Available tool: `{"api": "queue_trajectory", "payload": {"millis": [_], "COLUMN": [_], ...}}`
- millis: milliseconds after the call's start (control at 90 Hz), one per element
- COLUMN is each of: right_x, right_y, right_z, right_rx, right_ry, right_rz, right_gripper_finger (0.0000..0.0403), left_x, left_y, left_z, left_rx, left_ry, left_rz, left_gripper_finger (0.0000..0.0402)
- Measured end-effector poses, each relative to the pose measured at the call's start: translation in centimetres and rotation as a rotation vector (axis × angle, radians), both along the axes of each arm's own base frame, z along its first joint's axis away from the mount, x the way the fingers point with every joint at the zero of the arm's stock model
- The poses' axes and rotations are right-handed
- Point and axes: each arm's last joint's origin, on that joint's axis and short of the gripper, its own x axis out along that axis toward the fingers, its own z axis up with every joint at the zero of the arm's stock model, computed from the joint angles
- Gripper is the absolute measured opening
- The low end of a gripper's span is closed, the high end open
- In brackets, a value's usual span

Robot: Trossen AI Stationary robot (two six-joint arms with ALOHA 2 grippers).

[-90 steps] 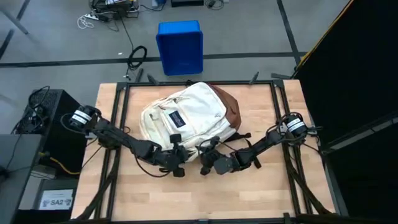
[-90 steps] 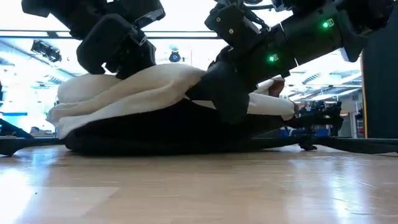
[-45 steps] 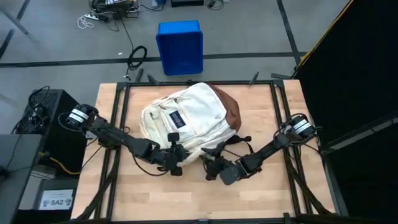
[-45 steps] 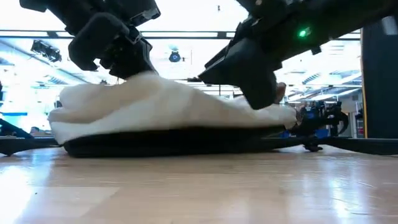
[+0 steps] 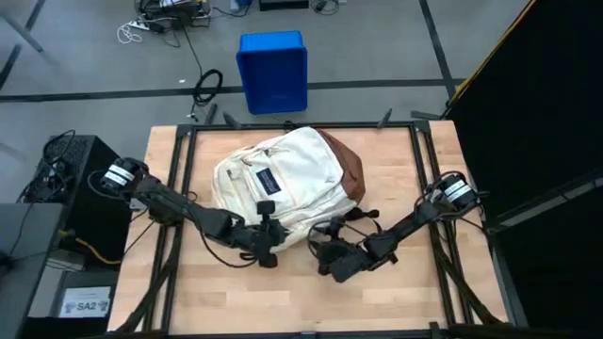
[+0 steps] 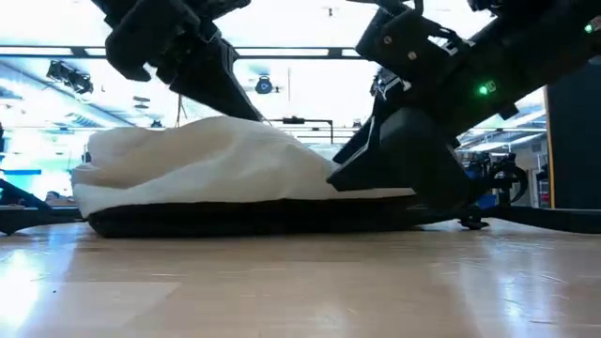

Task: Unpack backpack
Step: Close the white backpack

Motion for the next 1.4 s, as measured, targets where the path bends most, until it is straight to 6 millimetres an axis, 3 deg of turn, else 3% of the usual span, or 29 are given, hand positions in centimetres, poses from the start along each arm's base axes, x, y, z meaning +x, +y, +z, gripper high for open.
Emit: {"api": "queue_trajectory", "payload": {"millis": [289,511,822,1078,1200,1400], "right_x": [0.9,0.8,-2.0,-4.9,-4.4,-0.7], "right_y": [-2.5,-2.7,-3.4,-3.8,-3.1,-0.7], "right_z": [-0.2,-0.3,-0.1,-0.2,0.4,2.9], "right_rx": [-0.022,-0.066,-0.030,-0.003,0.036,0.084], "right_ry": [0.044,0.093,0.207,0.285,0.232,0.096], "right_rz": [-0.044,-0.029,-0.171,-0.331,-0.304,-0.062], "right_gripper_finger": [0.0152,0.0014,0.0000,0.0000,0.0000,0.0019], "left_x": [0.6,0.1,-2.1,-3.1,-2.8,-1.9], "left_y": [-0.5,-0.5,-0.8,-1.6,-1.4,-1.1], "left_z": [1.6,1.3,0.0,-0.2,-0.1,0.8], "left_rx": [-0.040,-0.036,-0.047,-0.070,-0.068,-0.054], "left_ry": [-0.004,0.078,0.285,0.336,0.327,0.288], "left_rz": [-0.083,-0.073,-0.004,-0.004,-0.010,-0.035], "left_gripper_finger": [0.0000,0.0000,0.0000,0.0000,0.0000,0.0000]}}
